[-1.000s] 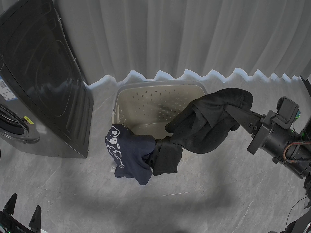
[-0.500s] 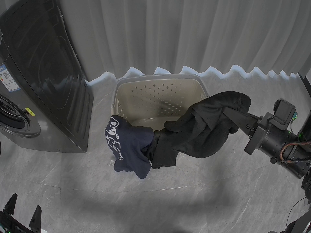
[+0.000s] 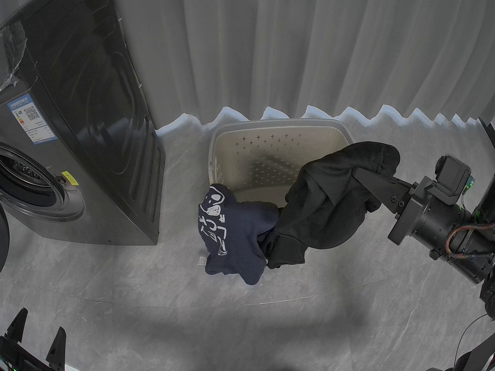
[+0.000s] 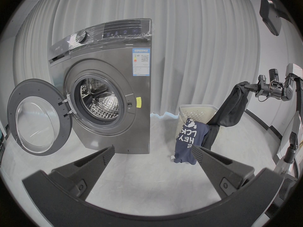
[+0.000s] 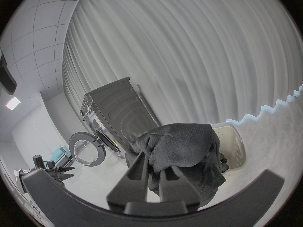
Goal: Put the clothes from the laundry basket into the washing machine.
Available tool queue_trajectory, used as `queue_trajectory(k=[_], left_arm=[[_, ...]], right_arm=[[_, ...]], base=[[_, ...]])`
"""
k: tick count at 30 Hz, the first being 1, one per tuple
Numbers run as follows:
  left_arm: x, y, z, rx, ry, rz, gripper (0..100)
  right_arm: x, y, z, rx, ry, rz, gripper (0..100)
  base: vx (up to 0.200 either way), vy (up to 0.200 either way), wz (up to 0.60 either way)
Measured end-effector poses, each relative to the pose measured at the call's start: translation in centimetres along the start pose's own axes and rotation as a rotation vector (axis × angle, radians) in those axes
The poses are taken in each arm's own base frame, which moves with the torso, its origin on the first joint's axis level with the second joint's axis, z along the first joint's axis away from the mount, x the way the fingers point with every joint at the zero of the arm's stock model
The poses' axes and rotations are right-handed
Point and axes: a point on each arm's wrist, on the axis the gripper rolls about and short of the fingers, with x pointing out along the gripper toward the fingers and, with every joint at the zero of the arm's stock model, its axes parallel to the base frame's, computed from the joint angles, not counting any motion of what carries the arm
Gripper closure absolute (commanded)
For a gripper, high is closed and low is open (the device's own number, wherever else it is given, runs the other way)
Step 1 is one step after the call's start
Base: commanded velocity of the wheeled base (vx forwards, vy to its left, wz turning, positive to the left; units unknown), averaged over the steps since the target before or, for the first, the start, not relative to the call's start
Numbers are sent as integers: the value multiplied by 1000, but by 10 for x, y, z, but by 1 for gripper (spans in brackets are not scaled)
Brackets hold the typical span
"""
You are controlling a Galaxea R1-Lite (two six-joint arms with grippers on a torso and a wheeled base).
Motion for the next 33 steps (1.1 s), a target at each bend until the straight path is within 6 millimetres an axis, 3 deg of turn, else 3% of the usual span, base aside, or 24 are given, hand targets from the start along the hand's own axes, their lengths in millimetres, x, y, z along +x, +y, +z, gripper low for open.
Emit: queue_trajectory(k=[18, 24, 33], left_arm=[[0, 0, 0, -1, 0, -1, 0], [0, 0, 0, -1, 0, 0, 0], [0, 0, 0, 0, 0, -1, 0]], right_arm=[[4, 2, 5, -3, -49, 16, 100], [4, 2, 5, -4, -49, 13, 100], [5, 2, 3, -4, -42, 8, 100]], base=[[0, 200, 0], [0, 0, 0], [-200, 0, 0]])
